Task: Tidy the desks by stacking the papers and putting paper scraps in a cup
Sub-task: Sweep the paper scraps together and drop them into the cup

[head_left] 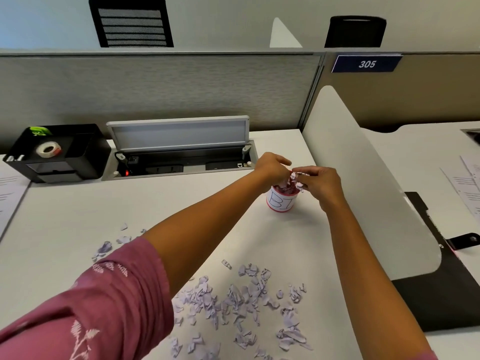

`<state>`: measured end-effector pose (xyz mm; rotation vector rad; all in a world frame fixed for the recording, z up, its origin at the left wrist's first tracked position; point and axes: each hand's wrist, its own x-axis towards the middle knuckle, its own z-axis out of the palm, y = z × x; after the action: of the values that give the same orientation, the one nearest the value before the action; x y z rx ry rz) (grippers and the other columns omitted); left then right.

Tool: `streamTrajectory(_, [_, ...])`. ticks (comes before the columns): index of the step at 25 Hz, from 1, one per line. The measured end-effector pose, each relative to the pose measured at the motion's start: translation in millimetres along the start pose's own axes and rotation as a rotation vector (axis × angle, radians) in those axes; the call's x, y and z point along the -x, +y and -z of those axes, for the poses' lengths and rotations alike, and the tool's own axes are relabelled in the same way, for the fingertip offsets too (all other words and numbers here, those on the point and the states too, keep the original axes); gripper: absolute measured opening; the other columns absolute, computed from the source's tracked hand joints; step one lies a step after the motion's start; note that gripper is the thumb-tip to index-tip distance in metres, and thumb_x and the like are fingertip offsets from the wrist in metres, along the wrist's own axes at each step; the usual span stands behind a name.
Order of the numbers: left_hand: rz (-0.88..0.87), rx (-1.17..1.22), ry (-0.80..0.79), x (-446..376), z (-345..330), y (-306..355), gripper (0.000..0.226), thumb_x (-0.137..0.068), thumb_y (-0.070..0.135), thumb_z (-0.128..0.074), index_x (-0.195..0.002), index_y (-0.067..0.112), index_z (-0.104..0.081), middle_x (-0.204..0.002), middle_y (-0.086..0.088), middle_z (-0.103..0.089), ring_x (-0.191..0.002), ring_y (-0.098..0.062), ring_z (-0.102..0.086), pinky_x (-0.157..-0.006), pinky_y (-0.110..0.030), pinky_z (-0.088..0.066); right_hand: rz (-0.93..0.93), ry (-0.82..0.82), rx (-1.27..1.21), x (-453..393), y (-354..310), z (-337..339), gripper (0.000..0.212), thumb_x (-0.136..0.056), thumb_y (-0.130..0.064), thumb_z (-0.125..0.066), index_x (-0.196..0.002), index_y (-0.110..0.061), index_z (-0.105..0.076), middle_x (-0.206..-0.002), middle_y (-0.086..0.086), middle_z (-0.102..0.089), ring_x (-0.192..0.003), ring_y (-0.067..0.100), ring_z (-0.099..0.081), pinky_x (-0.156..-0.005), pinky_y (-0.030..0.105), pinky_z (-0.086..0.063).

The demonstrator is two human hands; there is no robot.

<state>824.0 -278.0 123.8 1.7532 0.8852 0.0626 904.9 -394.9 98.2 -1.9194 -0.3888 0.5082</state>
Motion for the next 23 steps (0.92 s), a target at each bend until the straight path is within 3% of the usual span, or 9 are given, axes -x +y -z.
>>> streamTrajectory(5, [-0.045,0.101,0.023,7.3,18.6,-3.9,0.045,-0.085,-0.014,-0.059,-0.121,0.012,-0.066,-0.128,-0.012,-0.063,-0.12,-0.03,-0.057,-0.083,-0.033,-0.055,0.145,0.023,0.315,-6.1,-10.3,-17.3,0.019,-0.086,-0.008,-0.072,-0.103,-0.013,-0.077,-0.111,0.007,-0.073,-0.096,0.02,-0.065,-0.083,0.027,-0.052])
streamTrajectory(8, [-0.071,0.114,0.031,15.1,27.1,-17.6,0.04,-0.085,-0.013,-0.06,-0.117,0.011,-0.068,-0.121,-0.012,-0.067,-0.113,-0.028,-0.062,-0.088,-0.038,-0.058,0.161,-0.021,0.338,-4.8,-10.8,-20.7,0.023,-0.083,-0.004,-0.075,-0.102,-0.015,-0.077,-0.108,0.006,-0.073,-0.099,0.021,-0.066,-0.081,0.026,-0.052])
streamTrajectory(12, [-0.066,0.157,0.035,32.9,39.3,-40.4,0.034,-0.087,-0.014,-0.057,-0.111,0.006,-0.07,-0.113,-0.012,-0.069,-0.103,-0.023,-0.067,-0.087,-0.038,-0.059,0.167,-0.058,0.374,-1.8,-4.2,-16.1,0.039,-0.082,0.011,-0.062,-0.102,-0.019,-0.077,-0.104,0.007,-0.074,-0.099,0.021,-0.068,-0.082,0.029,-0.056])
streamTrajectory(16, [-0.051,0.16,0.069,62.1,50.0,-65.7,0.037,-0.088,-0.017,-0.05,-0.109,0.006,-0.069,-0.113,-0.011,-0.069,-0.103,-0.023,-0.067,-0.09,-0.037,-0.058,0.181,0.032,0.242,25.6,3.2,-21.4,0.035,-0.085,0.005,-0.059,-0.101,-0.02,-0.076,-0.099,0.0,-0.074,-0.098,0.015,-0.068,-0.091,0.027,-0.053])
streamTrajectory(21, [-0.062,0.087,0.149,100.4,69.7,-121.8,0.036,-0.087,-0.01,-0.051,-0.101,0.015,-0.072,-0.106,-0.003,-0.071,-0.101,-0.017,-0.067,-0.091,-0.033,-0.056,0.16,-0.086,0.154,90.0,34.2,-55.7,0.018,-0.089,-0.004,-0.066,-0.102,-0.012,-0.075,-0.099,0.001,-0.072,-0.086,0.006,-0.064,-0.073,-0.002,-0.041])
streamTrajectory(23, [-0.056,0.059,0.206,117.9,77.7,-147.7,0.033,-0.087,-0.005,-0.053,-0.099,0.018,-0.073,-0.103,0.001,-0.071,-0.1,-0.014,-0.066,-0.088,-0.027,-0.054,0.114,-0.136,0.142,115.9,53.5,-69.9,0.018,-0.089,-0.004,-0.066,-0.103,-0.013,-0.075,-0.099,0.001,-0.073,-0.088,0.008,-0.066,-0.076,0.001,-0.044])
